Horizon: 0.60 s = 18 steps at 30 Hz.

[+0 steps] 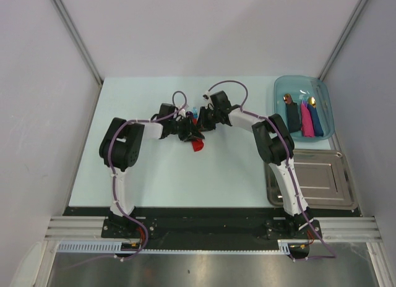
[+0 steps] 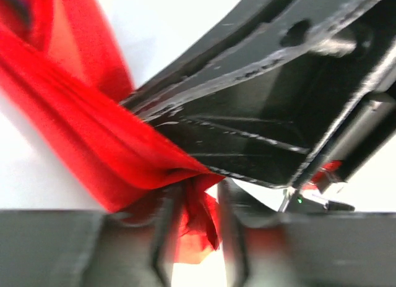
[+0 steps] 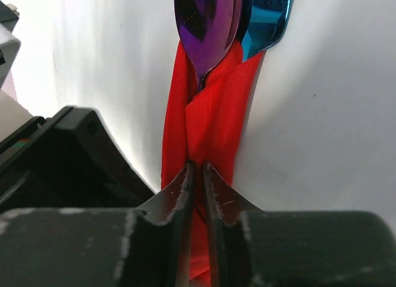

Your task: Place the utensils on the paper napkin and roll it up

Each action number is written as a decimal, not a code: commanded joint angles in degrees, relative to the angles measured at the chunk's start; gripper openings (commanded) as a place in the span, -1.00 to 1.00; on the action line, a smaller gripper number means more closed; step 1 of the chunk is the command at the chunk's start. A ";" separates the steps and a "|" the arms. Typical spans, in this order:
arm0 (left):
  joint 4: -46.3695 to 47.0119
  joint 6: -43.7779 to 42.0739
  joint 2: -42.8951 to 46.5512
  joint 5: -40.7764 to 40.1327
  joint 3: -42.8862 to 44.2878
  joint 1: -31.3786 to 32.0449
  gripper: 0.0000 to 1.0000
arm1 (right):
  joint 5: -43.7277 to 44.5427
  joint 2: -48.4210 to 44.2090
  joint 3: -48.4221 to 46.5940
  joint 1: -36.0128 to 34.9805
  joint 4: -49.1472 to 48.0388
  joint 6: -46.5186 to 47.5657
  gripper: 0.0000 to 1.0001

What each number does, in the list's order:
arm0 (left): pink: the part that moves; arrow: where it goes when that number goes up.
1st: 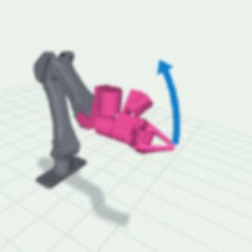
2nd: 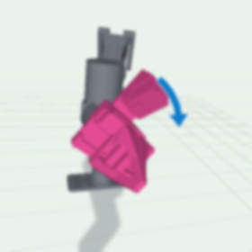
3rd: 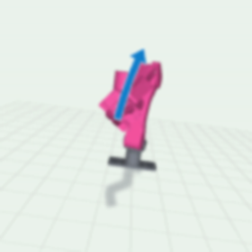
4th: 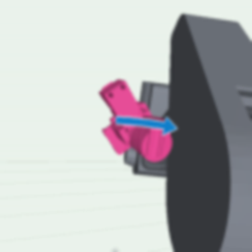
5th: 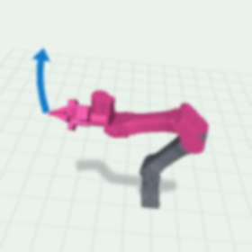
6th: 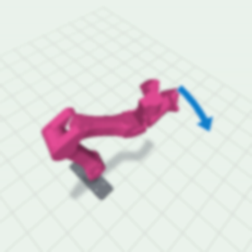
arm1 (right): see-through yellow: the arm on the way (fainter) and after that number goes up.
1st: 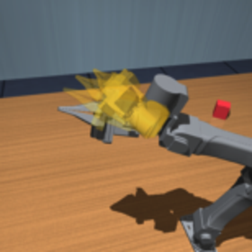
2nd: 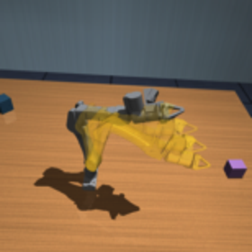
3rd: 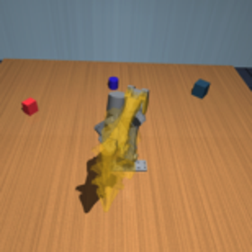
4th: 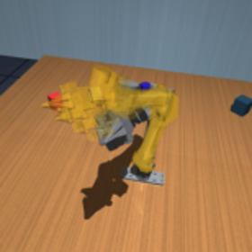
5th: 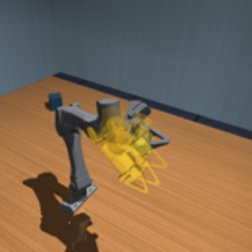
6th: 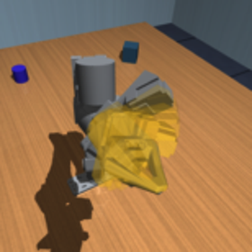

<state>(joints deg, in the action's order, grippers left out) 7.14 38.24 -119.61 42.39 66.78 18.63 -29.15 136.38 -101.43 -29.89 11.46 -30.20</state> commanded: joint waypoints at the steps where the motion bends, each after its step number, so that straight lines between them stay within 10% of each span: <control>1: -6.25 -3.26 -3.26 2.43 0.45 1.32 -0.07 | 2.88 0.56 0.71 1.41 4.88 1.81 -0.61; 10: -6.43 -4.22 -3.26 4.01 0.72 0.97 0.56 | -5.39 -3.92 -0.26 5.63 6.03 -0.20 -0.11; 18: -6.17 -4.93 -2.91 4.63 0.45 0.88 0.54 | -7.77 -3.22 0.26 5.46 7.87 2.15 0.17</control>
<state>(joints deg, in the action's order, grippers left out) 7.11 36.40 -120.01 49.91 68.97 18.98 -36.91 134.58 -101.34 -24.62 15.81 -30.76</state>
